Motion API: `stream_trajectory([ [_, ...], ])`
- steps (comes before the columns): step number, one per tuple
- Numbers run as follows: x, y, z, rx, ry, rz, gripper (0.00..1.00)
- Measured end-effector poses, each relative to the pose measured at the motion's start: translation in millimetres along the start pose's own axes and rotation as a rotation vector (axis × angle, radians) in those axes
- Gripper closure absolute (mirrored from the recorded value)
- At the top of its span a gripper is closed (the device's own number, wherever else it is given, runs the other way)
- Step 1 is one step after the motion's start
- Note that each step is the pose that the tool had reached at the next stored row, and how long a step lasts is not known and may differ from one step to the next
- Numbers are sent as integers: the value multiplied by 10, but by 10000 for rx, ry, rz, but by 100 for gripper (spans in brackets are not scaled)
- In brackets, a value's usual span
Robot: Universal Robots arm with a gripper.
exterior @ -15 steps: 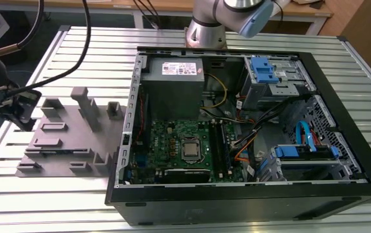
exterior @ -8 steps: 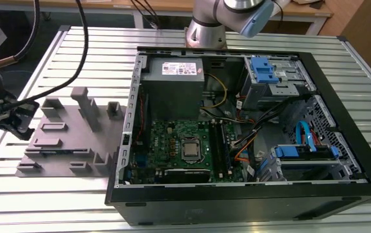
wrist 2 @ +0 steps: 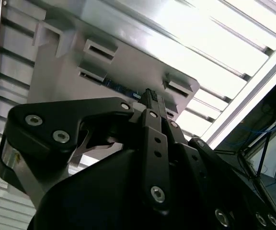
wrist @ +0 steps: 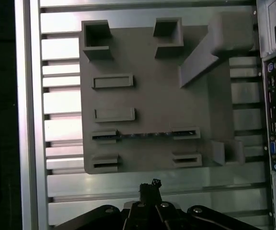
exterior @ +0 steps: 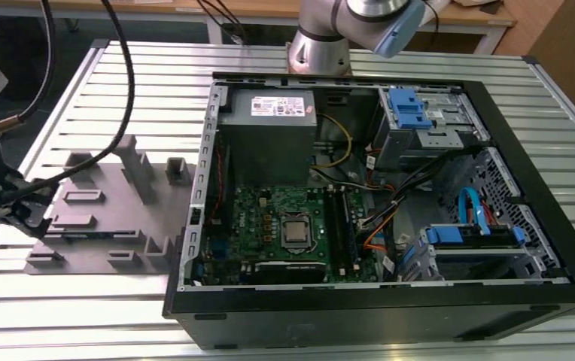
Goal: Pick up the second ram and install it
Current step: 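Reach for the second ram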
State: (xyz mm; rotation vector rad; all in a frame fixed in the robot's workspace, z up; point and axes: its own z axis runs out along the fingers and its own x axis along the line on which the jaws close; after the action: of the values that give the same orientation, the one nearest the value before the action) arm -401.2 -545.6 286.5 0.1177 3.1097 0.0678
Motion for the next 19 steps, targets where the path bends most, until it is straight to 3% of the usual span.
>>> stream_trajectory([
  [7,-13,-214,116,0,4,0,93],
  [10,-28,-222,170,1,4,1,93],
  [13,-26,-167,225,2,5,1,93],
  [19,-7,81,332,1,4,-1,93],
])
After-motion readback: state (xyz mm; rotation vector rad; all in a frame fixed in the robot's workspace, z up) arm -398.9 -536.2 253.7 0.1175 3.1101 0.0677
